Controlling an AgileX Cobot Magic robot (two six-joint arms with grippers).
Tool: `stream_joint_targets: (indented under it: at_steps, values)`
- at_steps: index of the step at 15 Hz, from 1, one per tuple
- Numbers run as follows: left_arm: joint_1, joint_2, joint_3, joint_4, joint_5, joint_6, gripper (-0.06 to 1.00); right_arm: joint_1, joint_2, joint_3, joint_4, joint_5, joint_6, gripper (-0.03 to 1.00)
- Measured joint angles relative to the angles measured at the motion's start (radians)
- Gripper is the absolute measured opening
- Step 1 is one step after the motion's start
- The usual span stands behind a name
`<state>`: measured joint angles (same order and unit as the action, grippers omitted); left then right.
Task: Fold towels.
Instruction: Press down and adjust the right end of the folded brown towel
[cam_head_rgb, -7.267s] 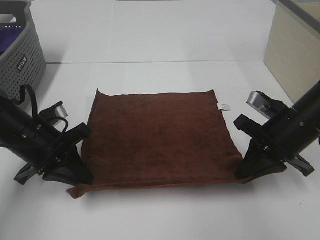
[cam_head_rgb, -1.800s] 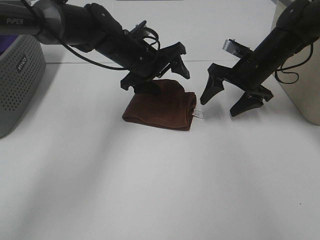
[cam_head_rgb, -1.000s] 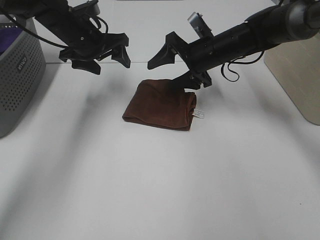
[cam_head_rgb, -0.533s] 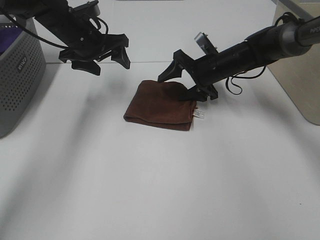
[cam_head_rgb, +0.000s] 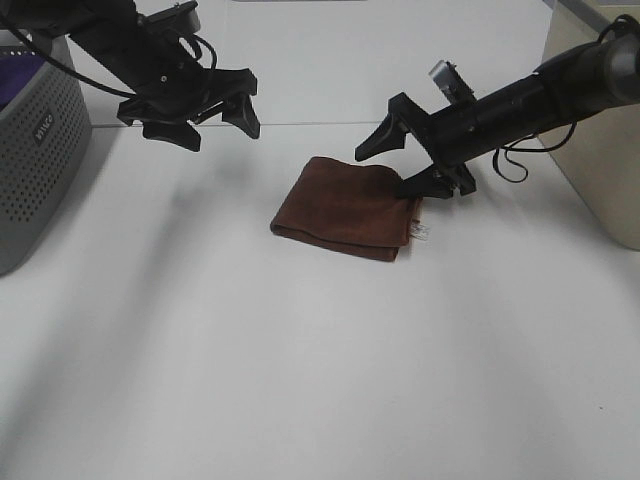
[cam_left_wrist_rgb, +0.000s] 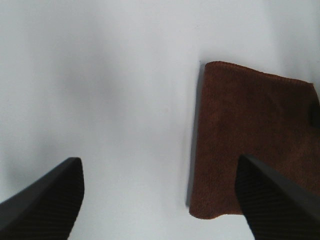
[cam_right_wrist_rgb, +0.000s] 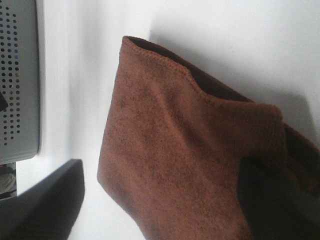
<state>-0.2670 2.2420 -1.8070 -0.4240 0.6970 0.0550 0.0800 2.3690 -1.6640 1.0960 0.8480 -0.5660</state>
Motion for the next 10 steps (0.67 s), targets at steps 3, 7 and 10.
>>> stream_joint_targets:
  at_steps: [3, 7, 10]
  values:
    - [0.000, 0.000, 0.000, 0.004, 0.007, 0.000, 0.77, -0.003, -0.105, 0.000, -0.103, 0.012, 0.027, 0.81]
    - [0.000, -0.026, 0.000, 0.018, 0.079, 0.000, 0.77, -0.003, -0.269, -0.002, -0.317, 0.122, 0.157, 0.81]
    - [0.000, -0.120, 0.000, 0.090, 0.160, 0.000, 0.77, 0.006, -0.380, -0.002, -0.503, 0.209, 0.263, 0.81]
